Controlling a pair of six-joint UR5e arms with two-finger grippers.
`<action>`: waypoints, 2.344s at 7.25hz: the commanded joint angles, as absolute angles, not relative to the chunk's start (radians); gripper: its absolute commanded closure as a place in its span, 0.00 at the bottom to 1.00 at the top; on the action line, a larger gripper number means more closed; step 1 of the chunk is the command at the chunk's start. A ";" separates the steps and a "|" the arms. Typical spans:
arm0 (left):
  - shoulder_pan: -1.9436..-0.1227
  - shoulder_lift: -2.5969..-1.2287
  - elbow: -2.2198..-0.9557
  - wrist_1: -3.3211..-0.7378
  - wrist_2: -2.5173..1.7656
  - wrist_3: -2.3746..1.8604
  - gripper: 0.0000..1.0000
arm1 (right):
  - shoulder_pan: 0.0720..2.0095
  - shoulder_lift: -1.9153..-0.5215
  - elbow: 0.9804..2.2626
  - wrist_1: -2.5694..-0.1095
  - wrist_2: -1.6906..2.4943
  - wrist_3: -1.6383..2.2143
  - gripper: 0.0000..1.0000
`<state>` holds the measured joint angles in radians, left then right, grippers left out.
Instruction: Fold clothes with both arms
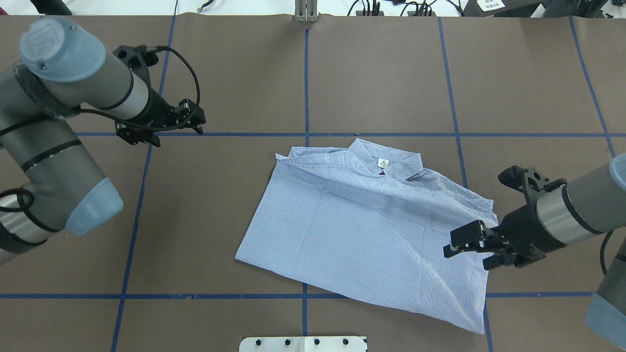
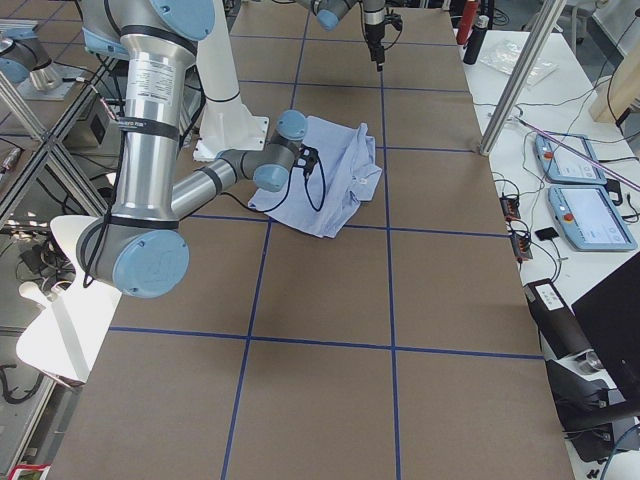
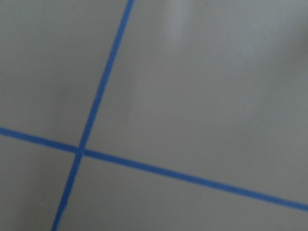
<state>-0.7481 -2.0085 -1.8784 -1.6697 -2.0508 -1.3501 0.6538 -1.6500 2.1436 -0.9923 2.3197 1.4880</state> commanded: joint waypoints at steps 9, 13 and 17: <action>-0.324 -1.973 -1.813 -1.891 -1.758 -1.881 0.01 | 0.739 -1.523 2.118 -0.994 2.238 1.477 0.00; -0.324 -1.970 -1.812 -1.882 -1.761 -1.881 0.25 | 0.741 -1.523 2.115 -0.994 2.238 1.477 0.00; -0.324 -1.973 -1.807 -1.878 -1.767 -1.878 0.40 | 0.741 -1.523 2.112 -0.997 2.238 1.477 0.00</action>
<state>-0.3237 -1.9715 -1.8078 -1.8793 -1.7652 -1.8788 0.7409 -1.5233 2.1131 -0.9959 2.2381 1.4772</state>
